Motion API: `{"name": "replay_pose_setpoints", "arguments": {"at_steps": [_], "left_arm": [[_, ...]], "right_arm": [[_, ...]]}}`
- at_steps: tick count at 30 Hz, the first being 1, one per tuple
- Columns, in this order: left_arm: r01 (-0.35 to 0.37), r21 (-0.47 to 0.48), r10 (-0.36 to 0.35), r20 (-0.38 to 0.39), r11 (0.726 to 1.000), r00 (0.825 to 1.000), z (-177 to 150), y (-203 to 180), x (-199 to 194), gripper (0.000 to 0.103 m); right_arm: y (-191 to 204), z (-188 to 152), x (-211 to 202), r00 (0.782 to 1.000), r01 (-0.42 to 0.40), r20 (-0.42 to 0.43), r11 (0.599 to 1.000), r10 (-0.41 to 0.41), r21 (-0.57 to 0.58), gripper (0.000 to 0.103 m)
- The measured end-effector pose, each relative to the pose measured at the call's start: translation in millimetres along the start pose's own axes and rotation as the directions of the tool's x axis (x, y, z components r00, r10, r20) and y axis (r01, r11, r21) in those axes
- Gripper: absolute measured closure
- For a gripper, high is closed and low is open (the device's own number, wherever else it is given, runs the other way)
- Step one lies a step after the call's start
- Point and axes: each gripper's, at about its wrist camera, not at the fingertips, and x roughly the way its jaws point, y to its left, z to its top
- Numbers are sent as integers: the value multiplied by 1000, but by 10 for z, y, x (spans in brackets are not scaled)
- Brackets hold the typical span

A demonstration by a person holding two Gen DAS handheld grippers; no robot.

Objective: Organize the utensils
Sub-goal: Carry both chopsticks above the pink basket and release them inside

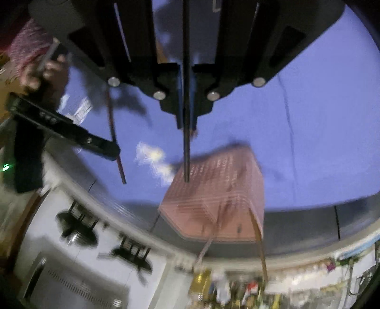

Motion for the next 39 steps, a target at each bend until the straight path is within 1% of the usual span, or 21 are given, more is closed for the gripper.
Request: {"name": "replay_pose_setpoints", "arguments": {"at_steps": [2,4,8,11,12,13,15,16,17,18,19,21,23,24,28,31,33,34,35,37,39], "left_arm": [[34,-6,-33,71,999,997,155,-14,-218,98],[62,-9,-60,139,998,989,338,-22,-416,99],[82,3,-80,261,997,962,790,-56,-717,98],[32,21,-38,348,999,937,1127,-86,-854,98],[12,18,-18,384,1000,923,1270,-84,-880,98],[-3,13,-3,406,1000,914,1363,-75,-911,98],[-61,7,51,457,998,888,1537,-64,-969,98],[-125,10,103,497,992,861,1607,-73,-952,98],[-166,10,137,519,986,844,1662,-80,-901,98],[-199,9,164,529,980,833,1698,-70,-840,98],[-236,10,196,527,972,827,1733,-57,-726,98],[-274,13,230,504,962,832,1729,-22,-545,98],[-288,13,250,456,958,854,1694,59,-284,98],[-283,14,250,430,959,867,1659,102,-172,98],[-288,30,257,366,957,894,1448,203,109,98],[-282,30,261,296,959,919,1311,231,310,98],[-282,31,264,261,959,929,1239,230,380,89],[-291,33,273,251,956,929,1209,218,386,79],[-300,33,282,255,953,925,1185,202,367,73],[-326,31,305,276,945,911,1147,167,269,70],[-358,28,334,293,933,896,1113,114,137,70]], "right_arm": [[42,167,-136,996,-51,72,998,49,21,98],[78,357,-206,987,-95,130,995,91,30,98],[197,870,-247,967,-143,216,990,137,15,98],[282,1269,-220,949,-142,283,990,136,1,98],[322,1392,-221,942,-128,312,992,123,-4,98],[356,1553,-175,930,-111,351,994,104,-2,98],[379,1758,-75,907,-69,418,998,57,13,98],[411,1847,-6,885,-17,466,1000,6,21,98],[431,1904,67,866,22,499,999,-34,29,98],[439,1943,176,853,49,518,998,-62,39,98],[426,1957,263,848,63,525,997,-78,47,98],[412,1960,515,840,104,530,993,-116,53,98],[365,1899,726,845,138,516,989,-141,45,98],[336,1851,813,853,142,502,989,-144,41,98],[237,1595,1132,898,168,415,986,-147,-15,98],[236,1408,1241,937,124,333,991,-104,-40,98],[253,1319,1272,952,112,290,992,-92,-51,96],[249,1292,1280,962,106,259,993,-90,-51,95],[263,1272,1257,967,102,240,994,-88,-45,93],[301,1244,1162,969,91,234,995,-80,-36,86],[362,1228,974,965,79,252,996,-69,-31,72]]}}
